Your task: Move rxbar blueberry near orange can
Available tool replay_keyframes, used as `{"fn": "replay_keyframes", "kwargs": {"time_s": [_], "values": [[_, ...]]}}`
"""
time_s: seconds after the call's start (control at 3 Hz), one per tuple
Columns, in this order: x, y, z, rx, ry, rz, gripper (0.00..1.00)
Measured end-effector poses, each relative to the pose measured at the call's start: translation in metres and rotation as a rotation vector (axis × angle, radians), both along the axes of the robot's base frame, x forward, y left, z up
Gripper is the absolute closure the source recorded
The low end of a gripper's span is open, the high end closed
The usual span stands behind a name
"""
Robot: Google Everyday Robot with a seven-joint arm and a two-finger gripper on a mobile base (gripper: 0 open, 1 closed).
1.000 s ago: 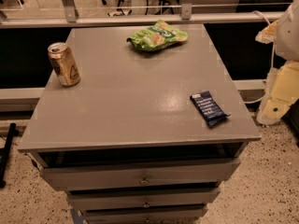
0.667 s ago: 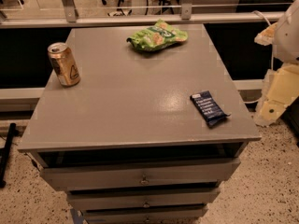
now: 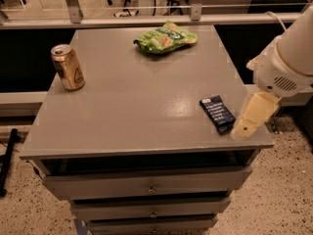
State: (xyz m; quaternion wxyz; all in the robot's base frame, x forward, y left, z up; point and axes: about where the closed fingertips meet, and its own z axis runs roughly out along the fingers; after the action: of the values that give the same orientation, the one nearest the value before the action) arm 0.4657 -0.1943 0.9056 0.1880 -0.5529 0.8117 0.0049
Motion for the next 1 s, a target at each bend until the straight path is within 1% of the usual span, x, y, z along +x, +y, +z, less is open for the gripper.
{"fn": "replay_keyframes", "kwargs": {"time_s": [0.33, 0.67, 1.0], "values": [[0.019, 0.011, -0.03, 0.064, 0.012, -0.034, 0.0], [0.029, 0.02, -0.05, 0.112, 0.028, -0.051, 0.0], [0.034, 0.024, -0.065, 0.176, 0.056, -0.068, 0.17]]}}
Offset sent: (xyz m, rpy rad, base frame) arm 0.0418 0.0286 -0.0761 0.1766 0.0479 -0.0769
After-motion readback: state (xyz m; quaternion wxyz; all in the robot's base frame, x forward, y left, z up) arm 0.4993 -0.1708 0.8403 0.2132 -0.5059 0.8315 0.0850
